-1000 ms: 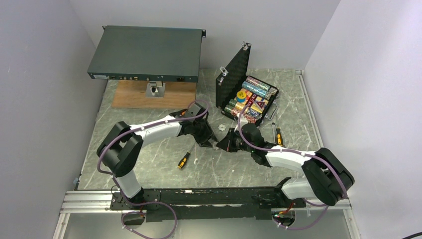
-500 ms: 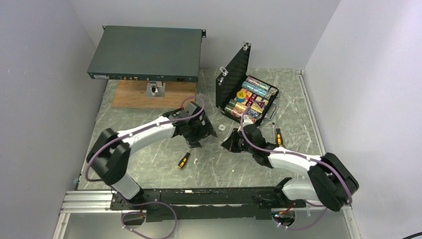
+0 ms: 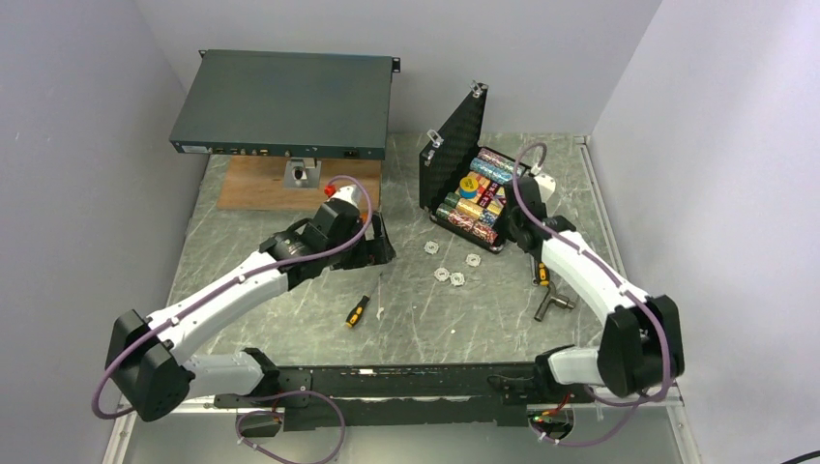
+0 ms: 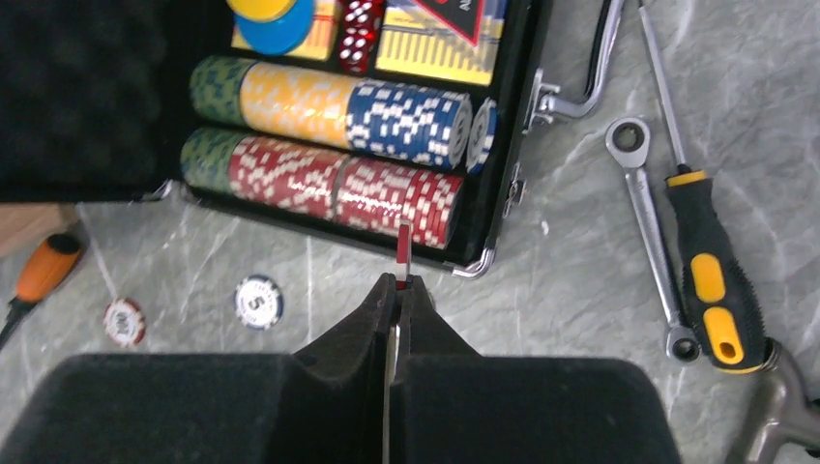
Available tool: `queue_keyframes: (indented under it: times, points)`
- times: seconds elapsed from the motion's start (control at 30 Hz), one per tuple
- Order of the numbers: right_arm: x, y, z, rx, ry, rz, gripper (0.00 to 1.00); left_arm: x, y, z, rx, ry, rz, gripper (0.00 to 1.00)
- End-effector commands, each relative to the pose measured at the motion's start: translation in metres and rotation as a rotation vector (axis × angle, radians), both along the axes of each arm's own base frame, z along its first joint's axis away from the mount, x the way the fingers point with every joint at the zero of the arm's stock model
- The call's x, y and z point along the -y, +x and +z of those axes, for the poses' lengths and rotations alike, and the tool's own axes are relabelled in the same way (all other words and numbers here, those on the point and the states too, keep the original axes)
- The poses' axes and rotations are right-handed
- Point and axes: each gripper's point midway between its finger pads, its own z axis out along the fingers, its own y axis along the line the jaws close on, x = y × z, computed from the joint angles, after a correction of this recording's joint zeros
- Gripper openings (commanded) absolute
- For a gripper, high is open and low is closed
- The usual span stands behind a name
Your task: Pack up texas hold em set
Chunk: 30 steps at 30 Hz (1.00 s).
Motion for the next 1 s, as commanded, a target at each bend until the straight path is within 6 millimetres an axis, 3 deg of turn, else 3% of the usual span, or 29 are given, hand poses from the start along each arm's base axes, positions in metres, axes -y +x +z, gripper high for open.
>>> queue_keyframes:
  times: [0.0, 0.13, 0.33, 0.97]
  points:
    - [0.014, 0.006, -0.01, -0.126, -0.075, -0.019, 0.0, 0.001, 0.002, 0.022, 0.138, 0.001, -0.107, 0.99]
    - [0.012, 0.018, -0.013, -0.171, -0.068, -0.039, 0.0, 0.003, -0.004, 0.025, 0.146, -0.019, -0.145, 0.99]
    - [0.011, 0.02, -0.024, -0.179, -0.042, -0.082, 0.0, 0.004, -0.01, 0.022, 0.146, -0.019, -0.181, 0.99]
    - [0.018, 0.034, -0.043, -0.19, -0.077, -0.126, 0.0, 0.009, -0.003, 0.024, 0.152, 0.009, -0.205, 0.99]
